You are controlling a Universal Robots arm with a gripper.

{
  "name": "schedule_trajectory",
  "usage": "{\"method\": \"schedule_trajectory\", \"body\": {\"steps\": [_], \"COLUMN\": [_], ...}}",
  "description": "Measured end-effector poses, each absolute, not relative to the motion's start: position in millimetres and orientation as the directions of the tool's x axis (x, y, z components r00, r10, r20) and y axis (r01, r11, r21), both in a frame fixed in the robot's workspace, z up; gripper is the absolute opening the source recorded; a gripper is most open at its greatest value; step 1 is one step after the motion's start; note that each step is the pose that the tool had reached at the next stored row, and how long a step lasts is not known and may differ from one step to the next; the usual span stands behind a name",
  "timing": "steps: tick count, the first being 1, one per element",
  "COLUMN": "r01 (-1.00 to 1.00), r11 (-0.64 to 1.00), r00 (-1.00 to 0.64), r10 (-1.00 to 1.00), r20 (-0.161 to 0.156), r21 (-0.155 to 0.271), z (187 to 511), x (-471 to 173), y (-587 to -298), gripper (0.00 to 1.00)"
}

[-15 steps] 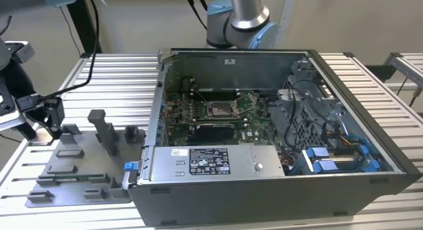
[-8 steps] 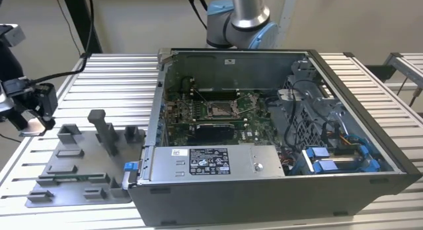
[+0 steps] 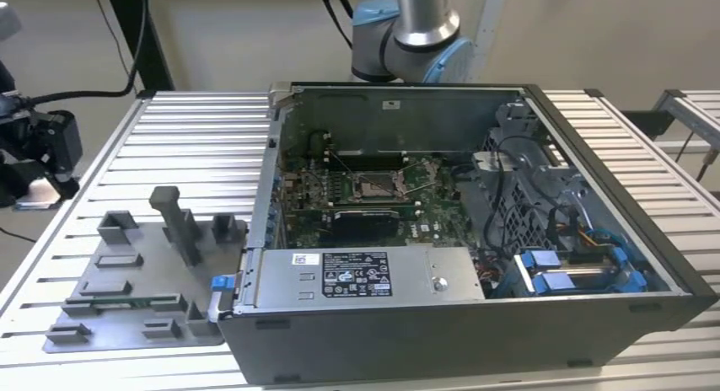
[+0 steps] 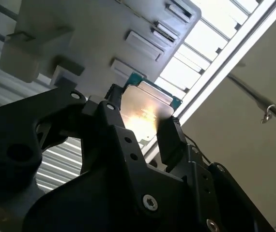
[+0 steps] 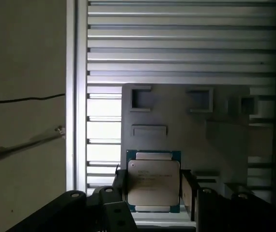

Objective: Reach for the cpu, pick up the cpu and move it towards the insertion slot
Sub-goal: 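Pick up the cpu and move it towards the insertion slot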

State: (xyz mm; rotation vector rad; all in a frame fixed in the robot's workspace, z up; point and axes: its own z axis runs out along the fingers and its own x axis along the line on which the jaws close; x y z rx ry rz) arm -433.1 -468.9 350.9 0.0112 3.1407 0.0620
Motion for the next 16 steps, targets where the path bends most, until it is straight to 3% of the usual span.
{"method": "schedule_trajectory", "body": {"steps": [16], "r01": [0.007], "r11": [0.999], "r00": [-1.000], "r10": [0.007], "r20": [0.000], "r21": [0.040], "z": [401], "x": [-433], "y": [-469], "gripper": [0.00]}}
